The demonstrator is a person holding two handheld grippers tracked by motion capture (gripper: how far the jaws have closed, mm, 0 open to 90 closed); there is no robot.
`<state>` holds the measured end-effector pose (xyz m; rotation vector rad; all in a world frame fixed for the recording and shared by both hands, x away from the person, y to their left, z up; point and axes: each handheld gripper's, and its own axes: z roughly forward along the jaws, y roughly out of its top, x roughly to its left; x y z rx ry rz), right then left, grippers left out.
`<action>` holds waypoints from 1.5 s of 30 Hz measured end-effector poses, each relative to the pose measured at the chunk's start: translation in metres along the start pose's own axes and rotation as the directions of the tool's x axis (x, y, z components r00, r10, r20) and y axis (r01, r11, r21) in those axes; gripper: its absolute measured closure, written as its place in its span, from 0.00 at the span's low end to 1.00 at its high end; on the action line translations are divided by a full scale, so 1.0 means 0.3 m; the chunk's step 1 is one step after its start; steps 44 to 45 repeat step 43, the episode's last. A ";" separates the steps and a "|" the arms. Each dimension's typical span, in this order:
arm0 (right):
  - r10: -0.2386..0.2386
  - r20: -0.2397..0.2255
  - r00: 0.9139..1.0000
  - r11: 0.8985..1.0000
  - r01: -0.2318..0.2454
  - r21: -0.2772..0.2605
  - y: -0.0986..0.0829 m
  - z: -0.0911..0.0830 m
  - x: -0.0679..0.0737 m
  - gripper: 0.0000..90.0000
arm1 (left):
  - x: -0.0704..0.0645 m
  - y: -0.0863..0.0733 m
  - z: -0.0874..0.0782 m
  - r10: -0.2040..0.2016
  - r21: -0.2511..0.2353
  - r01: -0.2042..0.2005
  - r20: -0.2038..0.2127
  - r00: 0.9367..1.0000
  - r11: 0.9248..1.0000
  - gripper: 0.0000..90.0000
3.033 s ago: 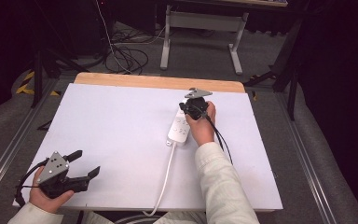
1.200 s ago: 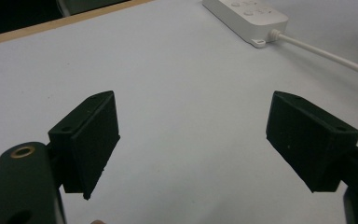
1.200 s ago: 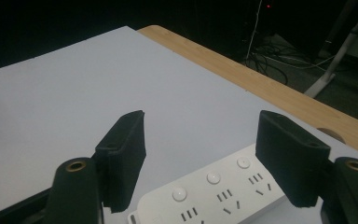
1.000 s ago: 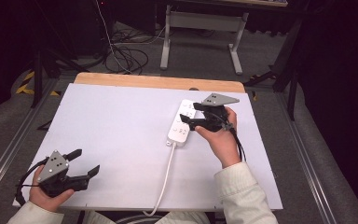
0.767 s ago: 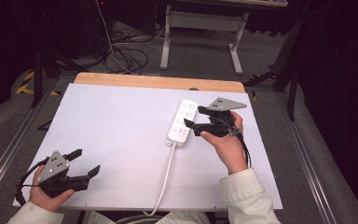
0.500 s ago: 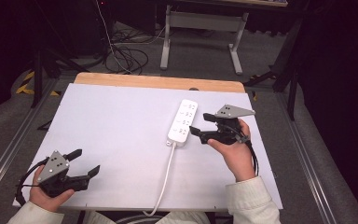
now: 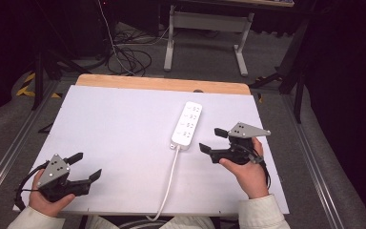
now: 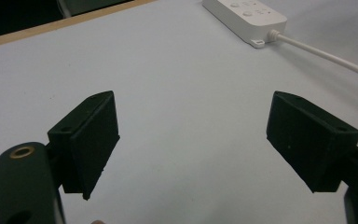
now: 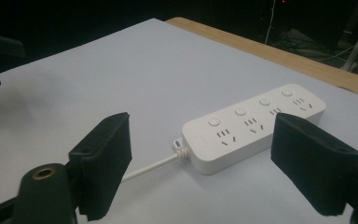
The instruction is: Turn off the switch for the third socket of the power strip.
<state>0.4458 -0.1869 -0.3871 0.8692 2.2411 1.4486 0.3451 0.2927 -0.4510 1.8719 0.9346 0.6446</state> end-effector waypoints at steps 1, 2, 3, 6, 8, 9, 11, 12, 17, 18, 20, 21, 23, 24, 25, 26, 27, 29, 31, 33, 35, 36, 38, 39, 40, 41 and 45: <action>0.000 -0.002 1.000 1.000 0.000 0.001 -0.009 -0.004 0.003 0.22 | -0.001 0.001 -0.001 0.004 0.003 -0.004 0.001 1.000 1.000 0.19; -0.001 -0.003 1.000 1.000 0.001 -0.001 -0.018 -0.008 0.005 0.21 | -0.002 0.001 -0.002 0.005 0.002 -0.005 0.001 1.000 1.000 0.19; 0.003 -0.005 1.000 1.000 -0.003 -0.001 -0.027 -0.012 0.008 0.21 | -0.002 0.002 -0.002 0.008 0.004 -0.008 0.001 1.000 1.000 0.19; 0.002 -0.011 1.000 1.000 -0.002 0.003 -0.056 -0.022 0.013 0.20 | -0.002 0.003 -0.003 0.012 0.008 -0.012 0.000 1.000 1.000 0.19; 0.008 -0.015 1.000 1.000 -0.008 0.005 -0.076 -0.027 0.016 0.20 | -0.003 0.003 -0.004 0.008 0.010 -0.008 0.003 1.000 1.000 0.19; 0.017 -0.016 1.000 1.000 -0.017 0.014 -0.088 -0.027 0.017 0.19 | -0.004 0.003 -0.005 0.006 0.010 -0.006 0.003 1.000 1.000 0.19; 0.013 -0.023 1.000 0.999 -0.013 0.031 -0.104 -0.028 0.017 0.18 | -0.003 0.004 -0.007 0.010 0.010 -0.010 0.004 1.000 1.000 0.18; 0.016 -0.024 1.000 0.999 -0.015 0.033 -0.112 -0.029 0.016 0.18 | -0.003 0.004 -0.007 0.007 0.011 -0.007 0.007 1.000 1.000 0.18; 0.012 -0.033 0.999 1.000 -0.011 0.029 -0.159 -0.030 0.013 0.18 | -0.002 0.003 -0.009 -0.010 0.008 0.010 0.024 1.000 1.000 0.17; 0.010 -0.037 0.999 0.999 -0.009 0.031 -0.170 -0.028 0.013 0.18 | -0.001 0.002 -0.010 -0.006 0.011 0.006 0.027 1.000 1.000 0.17; 0.004 -0.033 0.999 0.999 -0.002 0.037 -0.194 -0.025 0.011 0.17 | -0.001 0.001 -0.014 -0.007 0.009 0.007 0.026 1.000 1.000 0.17; 0.003 -0.034 0.999 0.999 -0.002 0.040 -0.207 -0.024 0.010 0.17 | -0.001 0.000 -0.016 -0.011 0.007 0.011 0.027 1.000 1.000 0.17; 0.001 -0.034 0.999 0.999 0.001 0.045 -0.243 -0.023 0.006 0.16 | 0.002 -0.003 -0.018 -0.009 0.008 0.009 0.029 1.000 1.000 0.16; 0.001 -0.034 0.999 0.999 0.001 0.045 -0.243 -0.023 0.006 0.16 | 0.003 -0.005 -0.019 -0.009 0.007 0.009 0.029 1.000 1.000 0.16; -0.002 -0.035 0.999 0.999 0.004 0.045 -0.254 -0.024 0.006 0.15 | 0.004 -0.007 -0.019 -0.010 0.007 0.010 0.029 1.000 1.000 0.16; -0.005 -0.037 0.999 0.999 0.007 0.044 -0.265 -0.026 0.008 0.15 | 0.006 -0.008 -0.020 -0.005 0.010 0.005 0.030 1.000 1.000 0.16; -0.010 -0.034 0.999 0.999 0.012 0.041 -0.275 -0.028 0.010 0.15 | 0.006 -0.010 -0.021 -0.005 0.010 0.005 0.028 1.000 1.000 0.16; -0.026 -0.027 0.999 0.999 0.027 0.046 -0.296 -0.032 0.014 0.15 | 0.008 -0.014 -0.022 -0.001 0.010 0.001 0.026 1.000 1.000 0.16; -0.018 -0.021 1.000 0.998 0.019 0.063 -0.328 -0.038 0.019 0.15 | 0.009 -0.020 -0.021 -0.008 0.015 0.008 0.033 0.999 1.000 0.15; -0.010 -0.016 1.000 0.997 0.011 0.077 -0.338 -0.040 0.020 0.15 | 0.012 -0.027 -0.020 -0.018 0.020 0.017 0.038 0.999 1.000 0.15; 0.048 -0.004 0.999 0.990 -0.047 0.133 -0.351 -0.045 0.014 0.17 | 0.020 -0.032 -0.015 -0.051 0.018 0.050 0.053 0.997 0.999 0.14; 0.072 0.002 0.997 0.986 -0.072 0.148 -0.354 -0.047 0.008 0.17 | 0.024 -0.034 -0.011 -0.076 0.018 0.075 0.062 0.995 0.997 0.14; 0.073 -0.007 0.997 0.988 -0.072 0.138 -0.351 -0.051 0.000 0.17 | 0.032 -0.036 -0.004 -0.072 0.016 0.072 0.054 0.996 0.997 0.15; 0.065 -0.003 0.998 0.989 -0.064 0.136 -0.348 -0.052 0.001 0.16 | 0.032 -0.036 -0.003 -0.060 0.019 0.059 0.045 0.997 0.998 0.15; 0.055 0.002 0.998 0.990 -0.055 0.133 -0.346 -0.052 0.002 0.15 | 0.031 -0.036 -0.002 -0.047 0.023 0.046 0.039 0.998 0.999 0.16; 0.046 0.007 0.999 0.991 -0.046 0.129 -0.345 -0.052 0.003 0.15 | 0.028 -0.036 -0.001 -0.042 0.023 0.041 0.038 0.998 0.999 0.16; 0.032 0.013 0.999 0.991 -0.034 0.130 -0.348 -0.051 0.002 0.15 | 0.025 -0.034 -0.001 -0.019 0.029 0.018 0.036 0.999 0.999 0.16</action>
